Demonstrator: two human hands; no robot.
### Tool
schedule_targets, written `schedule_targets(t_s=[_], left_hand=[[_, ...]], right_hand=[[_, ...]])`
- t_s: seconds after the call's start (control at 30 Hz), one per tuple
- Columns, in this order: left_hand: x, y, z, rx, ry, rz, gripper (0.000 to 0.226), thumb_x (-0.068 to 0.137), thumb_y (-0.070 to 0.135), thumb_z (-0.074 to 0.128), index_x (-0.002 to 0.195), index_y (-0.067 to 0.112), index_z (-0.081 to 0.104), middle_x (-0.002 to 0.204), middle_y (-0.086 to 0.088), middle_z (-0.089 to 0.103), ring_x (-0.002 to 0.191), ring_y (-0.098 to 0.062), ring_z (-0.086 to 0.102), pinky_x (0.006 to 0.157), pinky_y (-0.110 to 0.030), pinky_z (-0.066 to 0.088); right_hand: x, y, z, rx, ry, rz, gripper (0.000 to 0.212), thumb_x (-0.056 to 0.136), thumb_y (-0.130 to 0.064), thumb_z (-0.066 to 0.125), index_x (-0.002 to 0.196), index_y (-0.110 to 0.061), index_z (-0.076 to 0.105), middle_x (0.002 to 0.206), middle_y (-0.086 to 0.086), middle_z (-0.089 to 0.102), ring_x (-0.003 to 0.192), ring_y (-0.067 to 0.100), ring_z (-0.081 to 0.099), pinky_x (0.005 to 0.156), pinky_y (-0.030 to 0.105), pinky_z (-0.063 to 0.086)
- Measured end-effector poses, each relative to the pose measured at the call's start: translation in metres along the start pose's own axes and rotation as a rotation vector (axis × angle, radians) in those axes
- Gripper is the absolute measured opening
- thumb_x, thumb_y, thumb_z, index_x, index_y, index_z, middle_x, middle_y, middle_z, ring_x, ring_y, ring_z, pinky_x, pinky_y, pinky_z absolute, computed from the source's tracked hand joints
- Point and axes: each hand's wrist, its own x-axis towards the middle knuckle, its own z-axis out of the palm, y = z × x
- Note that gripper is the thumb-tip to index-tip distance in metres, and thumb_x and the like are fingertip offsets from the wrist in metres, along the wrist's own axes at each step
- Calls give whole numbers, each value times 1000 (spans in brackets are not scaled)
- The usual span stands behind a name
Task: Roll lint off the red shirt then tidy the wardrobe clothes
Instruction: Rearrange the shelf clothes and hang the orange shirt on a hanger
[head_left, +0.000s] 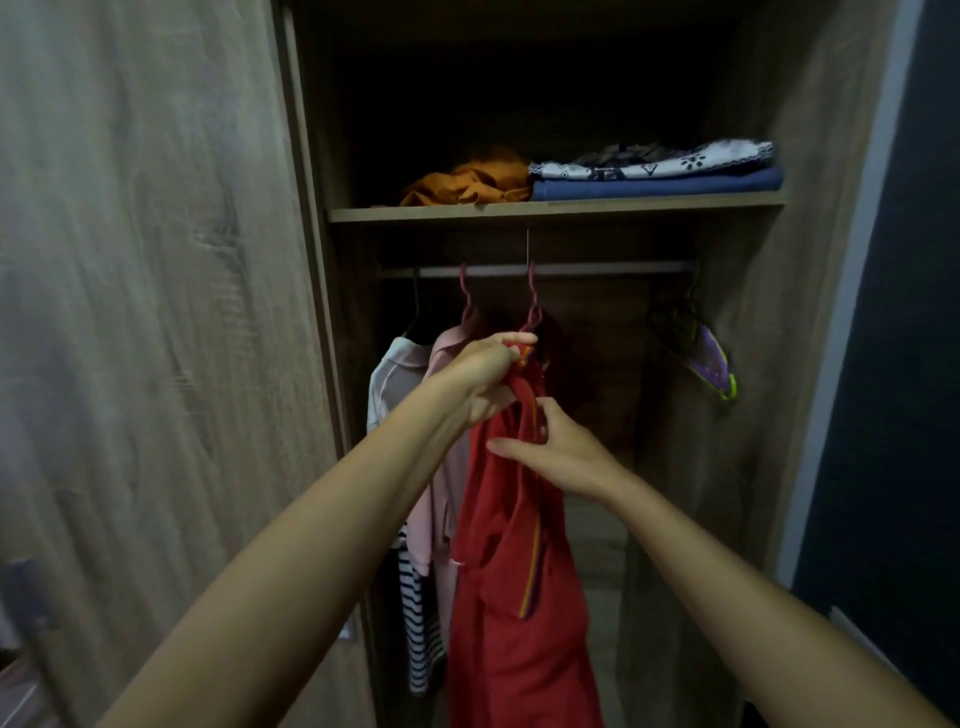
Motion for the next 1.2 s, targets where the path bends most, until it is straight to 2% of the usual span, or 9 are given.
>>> schedule_targets(t_s=[0.1, 0.2, 0.33, 0.43, 0.63, 0.83, 1.03, 1.1, 1.2], left_hand=[[-2, 10, -3, 11, -54, -22, 35, 96, -5, 29, 84, 12, 57, 74, -4, 51, 59, -10, 49, 51, -20, 50], [-3, 16, -31, 199, -253, -42, 33, 79, -10, 38, 92, 8, 62, 81, -11, 54, 72, -16, 52, 75, -24, 44], [-14, 16, -53, 1111, -282, 228, 48, 80, -2, 52, 122, 20, 60, 109, -8, 64, 90, -17, 58, 72, -20, 45], [-16, 6, -55, 1614, -117, 476, 29, 80, 24, 65, 109, 23, 63, 106, -3, 65, 103, -27, 59, 85, -32, 46], [-6, -1, -83, 1610, 394, 498, 40, 91, 40, 43, 103, 8, 64, 106, -20, 65, 101, -41, 58, 85, -43, 42], [1, -13, -107, 1612, 210, 398, 40, 85, 7, 44, 125, 5, 50, 118, -26, 59, 106, -42, 56, 85, -42, 45], [14, -21, -107, 1412, 49, 472, 33, 86, 9, 47, 118, 3, 55, 114, -20, 63, 105, -36, 58, 87, -40, 44], [15, -16, -104, 1342, 76, 405, 33, 85, 19, 46, 109, 1, 61, 108, -18, 65, 97, -30, 59, 78, -31, 42], [19, -11, -105, 1201, 197, 376, 31, 84, 22, 47, 108, 8, 61, 110, -14, 62, 95, -26, 57, 74, -27, 39]], right_hand=[[4, -2, 5, -105, 134, -57, 30, 85, -21, 56, 115, -23, 56, 107, 4, 69, 105, 25, 63, 85, 26, 46], [14, -4, -9, -76, 165, -94, 32, 90, -8, 44, 112, -21, 63, 112, 5, 68, 109, 24, 60, 80, 23, 38], [27, -11, -20, -69, 97, -204, 31, 89, -9, 43, 104, -26, 64, 110, -1, 68, 108, 18, 61, 93, 34, 45], [31, -21, -21, -99, 85, -242, 29, 87, -11, 44, 99, -28, 65, 108, -1, 70, 107, 18, 61, 95, 36, 46], [35, 6, -42, -404, 94, -279, 26, 89, -8, 52, 110, -21, 62, 109, 3, 69, 102, 18, 62, 75, 22, 39], [33, 45, -70, -778, -10, -44, 33, 89, -14, 41, 108, -30, 63, 116, 1, 66, 112, 27, 59, 90, 43, 50], [34, 18, -84, 99, 85, 129, 42, 80, 6, 33, 89, -19, 66, 61, 4, 56, 36, 8, 51, 36, 15, 37], [30, 13, -91, 483, 11, 199, 36, 84, 11, 34, 84, -12, 62, 69, 7, 53, 46, 9, 57, 41, 19, 49], [22, 10, -102, 685, -218, 161, 22, 87, 12, 53, 106, 2, 61, 84, 14, 64, 86, 23, 71, 80, 31, 60]])
